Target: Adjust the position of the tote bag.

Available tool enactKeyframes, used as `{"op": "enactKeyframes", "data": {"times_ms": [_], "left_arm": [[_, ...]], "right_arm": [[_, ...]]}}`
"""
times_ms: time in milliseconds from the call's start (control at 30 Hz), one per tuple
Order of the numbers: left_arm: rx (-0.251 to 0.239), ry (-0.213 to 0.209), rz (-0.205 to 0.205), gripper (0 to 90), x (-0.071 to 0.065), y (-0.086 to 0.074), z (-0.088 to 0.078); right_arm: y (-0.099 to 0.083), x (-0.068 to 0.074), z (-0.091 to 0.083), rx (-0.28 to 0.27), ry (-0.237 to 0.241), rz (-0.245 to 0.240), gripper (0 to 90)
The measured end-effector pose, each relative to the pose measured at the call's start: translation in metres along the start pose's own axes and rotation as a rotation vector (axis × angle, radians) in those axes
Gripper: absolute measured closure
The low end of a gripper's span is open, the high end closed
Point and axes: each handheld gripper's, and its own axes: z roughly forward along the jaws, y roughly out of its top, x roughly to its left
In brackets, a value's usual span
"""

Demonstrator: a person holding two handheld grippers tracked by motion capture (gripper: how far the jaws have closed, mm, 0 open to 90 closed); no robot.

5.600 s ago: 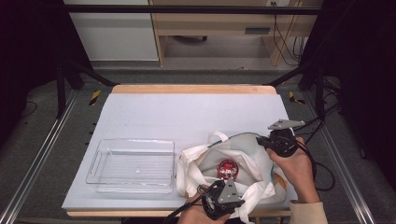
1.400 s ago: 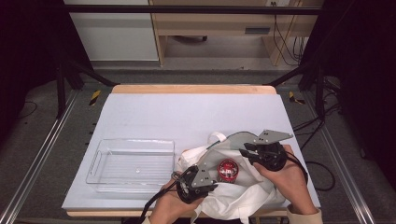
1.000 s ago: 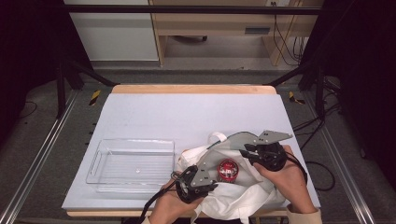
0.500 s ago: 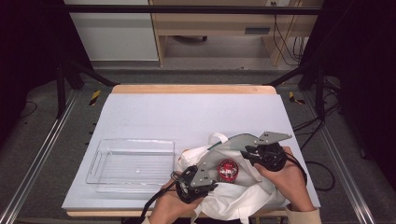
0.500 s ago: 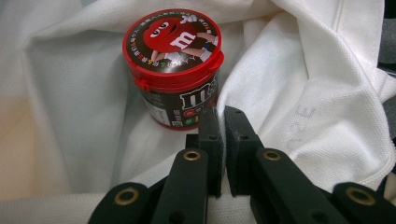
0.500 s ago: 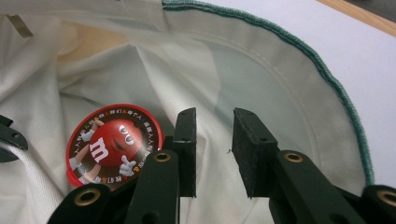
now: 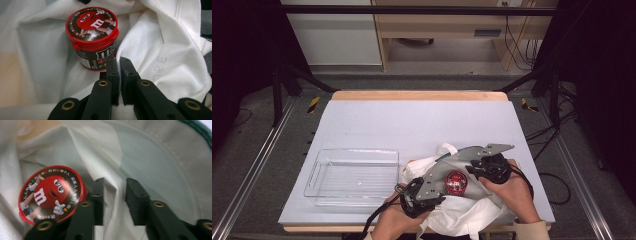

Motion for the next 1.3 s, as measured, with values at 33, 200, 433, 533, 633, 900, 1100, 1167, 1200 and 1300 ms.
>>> {"op": "enactKeyframes", "data": {"times_ms": [33, 200, 433, 533, 633, 900, 1100, 1167, 1200, 1300], "left_arm": [[0.000, -0.002, 0.000, 86.7, 0.000, 0.000, 0.000], [0.005, -0.012, 0.010, 87.3, -0.002, 0.000, -0.002], [0.020, -0.031, 0.023, 88.1, -0.007, -0.004, -0.004], [0.028, -0.037, 0.024, 88.5, -0.008, -0.007, -0.003], [0.038, -0.042, 0.031, 88.7, -0.009, -0.009, -0.003], [0.062, -0.042, 0.044, 89.0, -0.013, -0.013, -0.001], [0.064, -0.047, 0.049, 89.1, -0.014, -0.016, 0.000], [0.064, -0.047, 0.049, 89.1, -0.014, -0.016, 0.000], [0.066, -0.046, 0.050, 89.2, -0.015, -0.016, 0.000], [0.070, -0.047, 0.059, 89.2, -0.016, -0.015, 0.000]], "right_arm": [[0.000, 0.000, 0.000, 0.000, -0.003, 0.001, 78.6], [0.000, -0.004, 0.000, -0.016, -0.018, 0.011, 88.9], [-0.002, -0.013, 0.004, -0.046, -0.055, 0.059, 89.7], [-0.004, -0.017, 0.008, -0.052, -0.069, 0.085, 89.8], [-0.005, -0.020, 0.011, -0.054, -0.079, 0.102, 89.9], [-0.007, -0.025, 0.018, -0.050, -0.084, 0.142, 90.0], [-0.008, -0.027, 0.021, -0.047, -0.092, 0.152, 89.9], [-0.008, -0.028, 0.021, -0.047, -0.095, 0.151, 89.9], [-0.008, -0.028, 0.021, -0.047, -0.098, 0.153, 89.9], [-0.009, -0.029, 0.021, -0.050, -0.102, 0.160, 89.9]]}}
